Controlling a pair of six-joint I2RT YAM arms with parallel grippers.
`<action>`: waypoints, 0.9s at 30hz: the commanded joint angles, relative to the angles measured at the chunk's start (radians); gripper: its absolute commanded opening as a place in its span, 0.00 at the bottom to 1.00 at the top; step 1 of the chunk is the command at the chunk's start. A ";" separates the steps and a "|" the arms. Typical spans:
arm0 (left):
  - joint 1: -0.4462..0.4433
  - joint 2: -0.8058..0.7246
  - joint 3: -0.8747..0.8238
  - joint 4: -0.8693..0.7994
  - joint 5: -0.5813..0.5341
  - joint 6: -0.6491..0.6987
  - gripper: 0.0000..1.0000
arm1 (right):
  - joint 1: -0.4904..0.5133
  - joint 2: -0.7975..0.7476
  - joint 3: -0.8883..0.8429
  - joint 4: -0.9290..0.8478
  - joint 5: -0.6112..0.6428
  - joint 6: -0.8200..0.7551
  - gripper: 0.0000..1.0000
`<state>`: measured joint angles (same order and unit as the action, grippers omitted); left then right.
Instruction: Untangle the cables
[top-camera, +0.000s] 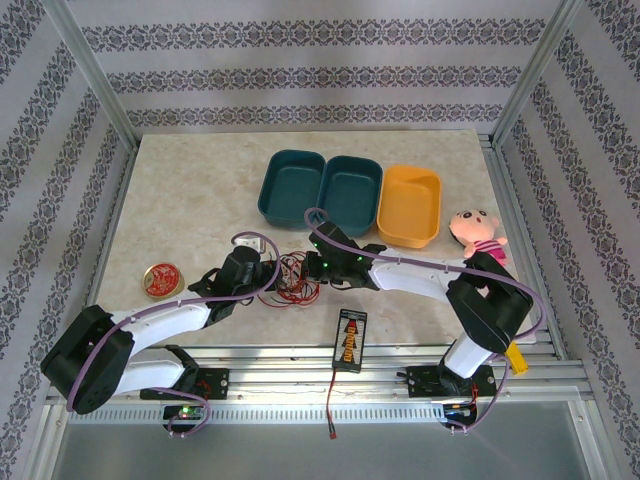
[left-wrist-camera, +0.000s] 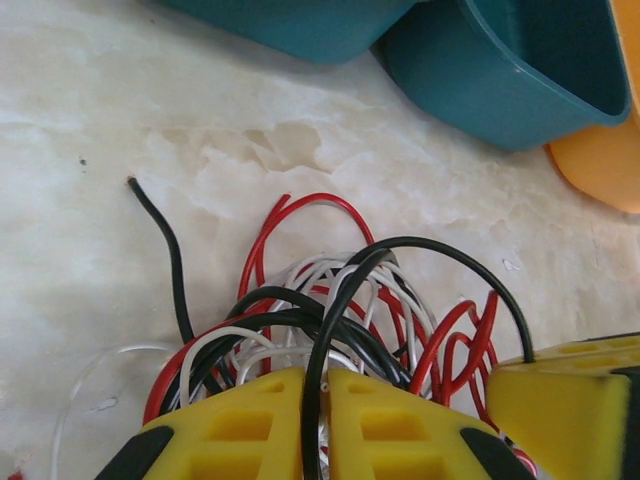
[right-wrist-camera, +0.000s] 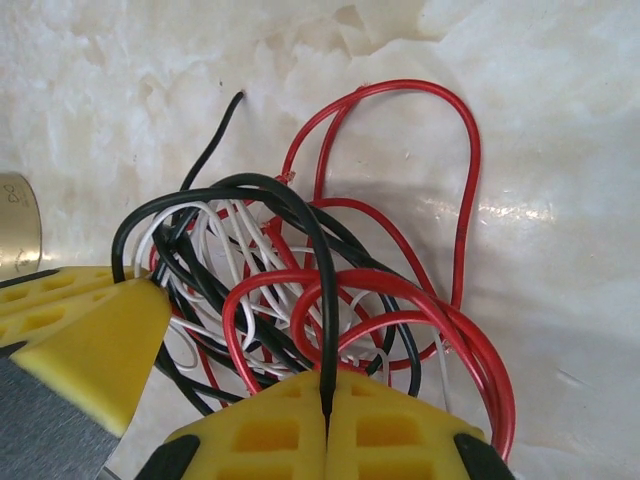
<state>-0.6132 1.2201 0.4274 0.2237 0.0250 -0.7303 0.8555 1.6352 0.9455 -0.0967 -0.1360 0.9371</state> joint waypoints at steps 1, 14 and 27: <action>0.009 -0.003 -0.012 -0.006 -0.077 -0.047 0.13 | 0.010 -0.057 0.000 -0.010 0.047 -0.018 0.00; 0.034 -0.088 -0.053 -0.117 -0.197 -0.123 0.22 | -0.009 -0.198 -0.049 -0.101 0.177 -0.056 0.00; 0.053 -0.159 -0.040 -0.167 -0.166 -0.045 0.30 | -0.016 -0.291 -0.053 -0.137 0.254 -0.121 0.00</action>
<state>-0.5800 1.0775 0.3817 0.1078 -0.1284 -0.7959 0.8528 1.3972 0.9073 -0.2062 0.0471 0.8539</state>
